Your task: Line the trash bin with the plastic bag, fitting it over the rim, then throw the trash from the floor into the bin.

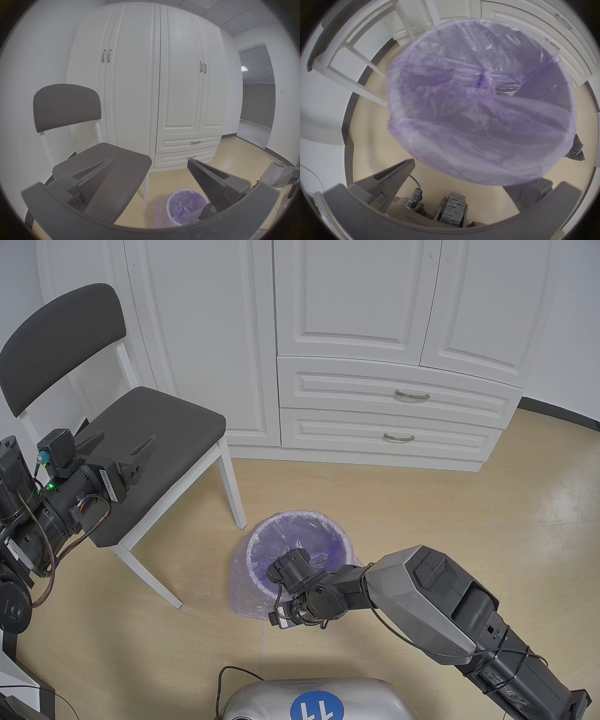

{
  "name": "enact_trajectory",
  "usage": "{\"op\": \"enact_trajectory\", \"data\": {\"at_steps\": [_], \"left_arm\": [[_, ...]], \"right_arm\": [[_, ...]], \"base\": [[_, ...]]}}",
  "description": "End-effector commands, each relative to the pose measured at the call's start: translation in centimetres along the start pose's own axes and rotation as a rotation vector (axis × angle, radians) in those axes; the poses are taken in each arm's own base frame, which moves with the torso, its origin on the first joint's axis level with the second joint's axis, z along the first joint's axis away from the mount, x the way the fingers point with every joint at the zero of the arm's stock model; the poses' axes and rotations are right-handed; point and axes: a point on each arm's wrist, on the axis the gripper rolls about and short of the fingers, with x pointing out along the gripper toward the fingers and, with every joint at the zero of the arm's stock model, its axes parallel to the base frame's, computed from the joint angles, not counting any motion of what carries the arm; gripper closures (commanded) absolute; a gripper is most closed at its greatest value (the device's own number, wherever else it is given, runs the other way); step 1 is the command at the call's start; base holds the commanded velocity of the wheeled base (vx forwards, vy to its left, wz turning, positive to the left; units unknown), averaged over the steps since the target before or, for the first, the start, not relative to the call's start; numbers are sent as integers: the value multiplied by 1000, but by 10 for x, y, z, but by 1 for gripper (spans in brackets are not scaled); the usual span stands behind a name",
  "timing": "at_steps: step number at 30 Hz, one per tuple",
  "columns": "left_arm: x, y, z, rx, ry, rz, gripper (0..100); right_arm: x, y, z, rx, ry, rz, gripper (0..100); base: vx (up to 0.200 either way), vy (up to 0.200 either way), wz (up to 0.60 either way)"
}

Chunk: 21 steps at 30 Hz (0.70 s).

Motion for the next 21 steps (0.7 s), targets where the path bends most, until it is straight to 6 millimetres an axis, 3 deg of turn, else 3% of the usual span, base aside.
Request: {"op": "enact_trajectory", "data": {"at_steps": [1, 12, 15, 16, 21], "left_arm": [[0, 2, 0, 1, -1, 9, 0], [0, 2, 0, 1, -1, 9, 0], [0, 2, 0, 1, -1, 9, 0], [0, 2, 0, 1, 1, 9, 0], [0, 2, -1, 1, 4, 9, 0]], "right_arm": [[0, -18, 9, 32, -21, -38, 0], [-3, -73, 31, 128, -65, -136, 0], [-3, -76, 32, 133, -66, -140, 0], [-5, -87, 32, 146, -54, -156, 0], [-5, -100, 30, 147, -39, -174, 0]], "base": [[0, 0, 0], [0, 0, 0], [0, 0, 0], [0, 0, 0], [0, 0, 0]]}}
